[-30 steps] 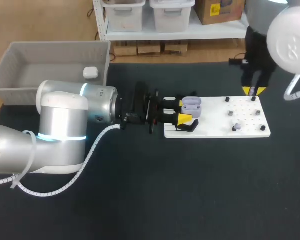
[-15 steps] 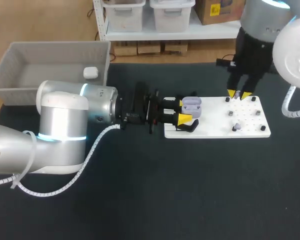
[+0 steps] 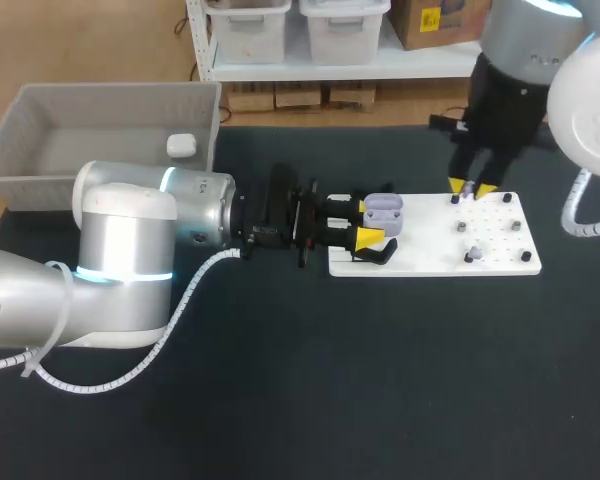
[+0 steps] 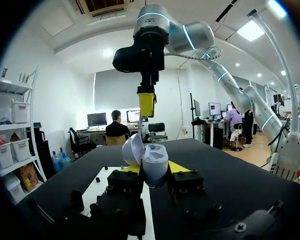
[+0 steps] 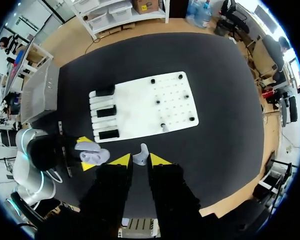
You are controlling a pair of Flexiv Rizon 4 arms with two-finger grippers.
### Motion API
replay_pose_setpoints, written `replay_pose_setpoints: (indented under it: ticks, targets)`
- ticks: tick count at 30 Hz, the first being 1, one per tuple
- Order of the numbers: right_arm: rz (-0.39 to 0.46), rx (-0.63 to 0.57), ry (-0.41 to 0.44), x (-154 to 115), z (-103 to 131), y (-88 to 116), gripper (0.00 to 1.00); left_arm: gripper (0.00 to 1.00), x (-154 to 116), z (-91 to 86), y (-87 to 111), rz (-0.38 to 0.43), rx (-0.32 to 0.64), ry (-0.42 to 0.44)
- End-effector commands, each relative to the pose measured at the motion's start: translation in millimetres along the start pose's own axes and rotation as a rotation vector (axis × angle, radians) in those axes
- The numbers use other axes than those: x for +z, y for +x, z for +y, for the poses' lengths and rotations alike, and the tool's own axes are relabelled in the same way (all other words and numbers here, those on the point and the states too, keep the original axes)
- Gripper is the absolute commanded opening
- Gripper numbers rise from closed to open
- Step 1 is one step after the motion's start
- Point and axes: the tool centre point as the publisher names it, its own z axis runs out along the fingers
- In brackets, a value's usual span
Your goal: Pick up each earbud case from the left stands, insert the matching earbuds, close the lid, and place the case in the box.
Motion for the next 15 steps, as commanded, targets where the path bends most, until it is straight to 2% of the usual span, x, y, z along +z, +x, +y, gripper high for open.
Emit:
replay_pose_setpoints:
  ticks: [1,10,15]
  targets:
    - [-0.02,0.025,0.036,-13,19,10,0.0,0.0,0,-1.4,0.3,-0.001,0.002,-0.006]
    - [-0.01,0.063,0.154,-18,47,35,0.0,0.0,0,-1.4,0.3,-0.001,0.002,-0.006]
    - [0.001,0.072,0.17,-15,55,46,0.0,0.0,0,-1.4,0.3,-0.001,0.002,-0.006]
